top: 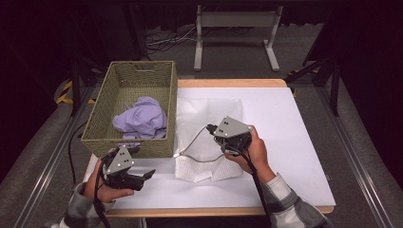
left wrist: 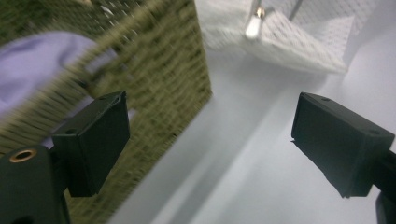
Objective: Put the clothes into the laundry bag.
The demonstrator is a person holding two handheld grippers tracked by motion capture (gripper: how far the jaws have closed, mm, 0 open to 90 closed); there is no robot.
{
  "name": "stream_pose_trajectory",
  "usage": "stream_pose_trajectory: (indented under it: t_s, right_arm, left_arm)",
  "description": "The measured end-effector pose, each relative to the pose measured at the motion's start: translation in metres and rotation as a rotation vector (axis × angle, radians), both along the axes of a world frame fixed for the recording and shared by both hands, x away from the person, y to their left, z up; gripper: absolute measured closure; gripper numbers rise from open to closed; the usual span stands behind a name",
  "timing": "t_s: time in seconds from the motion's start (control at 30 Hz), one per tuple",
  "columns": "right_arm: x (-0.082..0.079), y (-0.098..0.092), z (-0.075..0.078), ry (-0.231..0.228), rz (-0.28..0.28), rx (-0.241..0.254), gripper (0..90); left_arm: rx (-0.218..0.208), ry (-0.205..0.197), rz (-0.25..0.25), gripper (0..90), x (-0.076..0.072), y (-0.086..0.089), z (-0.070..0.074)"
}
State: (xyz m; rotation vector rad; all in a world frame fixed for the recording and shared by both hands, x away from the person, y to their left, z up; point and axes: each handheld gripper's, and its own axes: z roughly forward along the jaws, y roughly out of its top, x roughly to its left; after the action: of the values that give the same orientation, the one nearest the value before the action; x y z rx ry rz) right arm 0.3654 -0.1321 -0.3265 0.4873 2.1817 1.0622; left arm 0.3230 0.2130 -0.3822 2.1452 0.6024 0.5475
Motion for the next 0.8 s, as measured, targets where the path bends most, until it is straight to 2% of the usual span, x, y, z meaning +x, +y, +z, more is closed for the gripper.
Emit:
stream_pose_trajectory:
  t_s: [0.07, 0.1, 0.2, 0.23, 0.33, 0.43, 0.5, 0.53, 0.57, 0.6, 0.63, 0.67, 0.7, 0.77, 0.8]
  right_arm:
    - [-0.001, 0.001, 0.0, 0.0, 0.005, 0.0, 89.5]
    - [-0.001, 0.002, 0.0, 0.002, 0.007, -0.003, 89.5]
    - [-0.002, 0.003, -0.001, 0.003, 0.01, -0.007, 89.5]
    - [-0.002, 0.003, -0.001, 0.003, 0.01, -0.007, 89.5]
    - [-0.001, 0.003, -0.001, 0.008, 0.011, -0.005, 89.5]
    - [-0.001, 0.004, -0.002, 0.013, 0.011, -0.009, 89.5]
    - [-0.001, 0.003, -0.002, 0.016, 0.011, -0.004, 89.5]
    - [-0.001, 0.003, -0.002, 0.018, 0.012, -0.004, 89.5]
    - [-0.001, 0.003, -0.002, 0.017, 0.011, -0.003, 89.5]
    - [0.0, 0.002, -0.002, 0.019, 0.011, 0.0, 89.5]
    - [0.0, 0.002, -0.002, 0.021, 0.012, 0.0, 89.5]
    - [0.0, 0.003, -0.003, 0.023, 0.013, 0.0, 89.4]
    - [0.0, 0.003, -0.004, 0.026, 0.014, 0.0, 89.5]
    - [0.0, 0.003, -0.005, 0.028, 0.016, -0.003, 89.5]
    - [0.0, 0.003, -0.005, 0.031, 0.017, -0.004, 89.5]
  left_arm:
    - [-0.005, -0.011, 0.001, 11.6, 0.003, 0.002, 0.005]
    - [-0.001, -0.021, 0.008, 11.6, 0.01, 0.005, 0.015]
    - [0.04, -0.023, 0.017, 10.5, 0.025, 0.008, 0.028]
    - [0.04, -0.023, 0.017, 10.5, 0.025, 0.008, 0.028]
    - [0.092, -0.031, 0.042, 9.2, 0.047, 0.009, 0.036]
    - [0.13, 0.001, 0.059, 8.8, 0.068, 0.008, 0.037]
    - [0.119, 0.038, 0.052, 7.7, 0.084, 0.009, 0.038]
    - [0.123, 0.058, 0.027, 3.0, 0.092, 0.009, 0.041]
    - [0.111, 0.061, 0.018, 0.9, 0.095, 0.009, 0.043]
    - [0.098, 0.034, 0.037, 6.4, 0.099, 0.009, 0.045]
    - [0.084, 0.037, 0.039, 10.1, 0.107, 0.009, 0.047]
    - [0.081, 0.055, 0.039, 8.0, 0.113, 0.009, 0.047]
    - [0.107, 0.049, 0.048, 7.9, 0.12, 0.006, 0.046]
    - [0.164, 0.066, 0.053, 7.7, 0.131, 0.003, 0.041]
    - [0.184, 0.104, 0.07, 7.5, 0.137, 0.002, 0.039]
